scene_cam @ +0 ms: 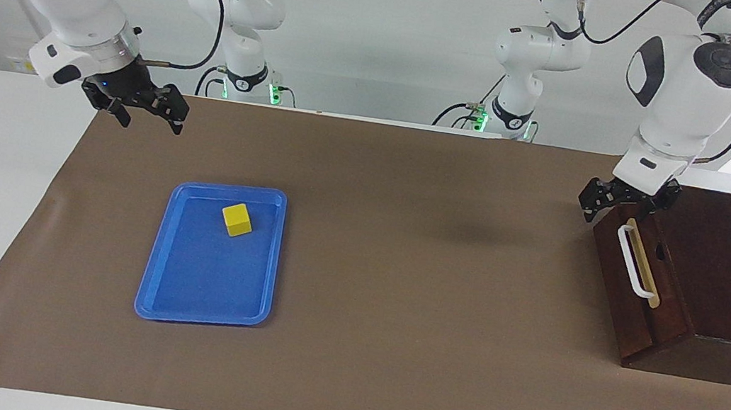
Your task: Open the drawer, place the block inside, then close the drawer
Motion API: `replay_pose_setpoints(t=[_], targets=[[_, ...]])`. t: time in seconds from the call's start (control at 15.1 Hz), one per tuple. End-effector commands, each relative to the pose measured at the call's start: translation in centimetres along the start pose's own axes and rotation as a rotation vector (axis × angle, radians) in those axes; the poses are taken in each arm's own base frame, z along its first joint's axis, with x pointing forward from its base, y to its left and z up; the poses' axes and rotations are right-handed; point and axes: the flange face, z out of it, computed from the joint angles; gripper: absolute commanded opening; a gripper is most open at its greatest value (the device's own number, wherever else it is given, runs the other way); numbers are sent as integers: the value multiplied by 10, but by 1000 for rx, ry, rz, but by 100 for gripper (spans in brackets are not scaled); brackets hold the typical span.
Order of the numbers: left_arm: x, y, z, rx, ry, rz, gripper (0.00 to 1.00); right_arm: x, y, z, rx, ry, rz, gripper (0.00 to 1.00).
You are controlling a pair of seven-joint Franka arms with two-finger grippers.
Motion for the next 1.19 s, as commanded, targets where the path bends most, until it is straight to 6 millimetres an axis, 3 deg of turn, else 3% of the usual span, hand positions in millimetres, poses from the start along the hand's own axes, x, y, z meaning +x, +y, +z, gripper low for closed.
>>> replay_pose_setpoints(t=[0.0, 0.13, 0.33, 0.53, 0.86, 0.99, 1.12], targets=[[4, -1, 38, 84, 16, 64, 100, 12, 14, 40, 92, -71, 193, 100], [6, -4, 60, 128, 33, 96, 100, 16, 24, 76, 144, -110, 310, 100], [10, -25, 106, 142, 56, 97, 100, 20, 24, 124, 214, -163, 453, 100], [7, -32, 121, 130, 85, 92, 100, 22, 24, 162, 333, -229, 616, 100], [15, -17, 145, 108, 91, 106, 100, 47, 38, 219, 443, -382, 775, 100], [20, 4, 155, 107, 91, 104, 100, 53, 48, 242, 454, -433, 806, 100], [23, 16, 151, 111, 110, 54, 100, 64, 52, 254, 478, -481, 819, 100]])
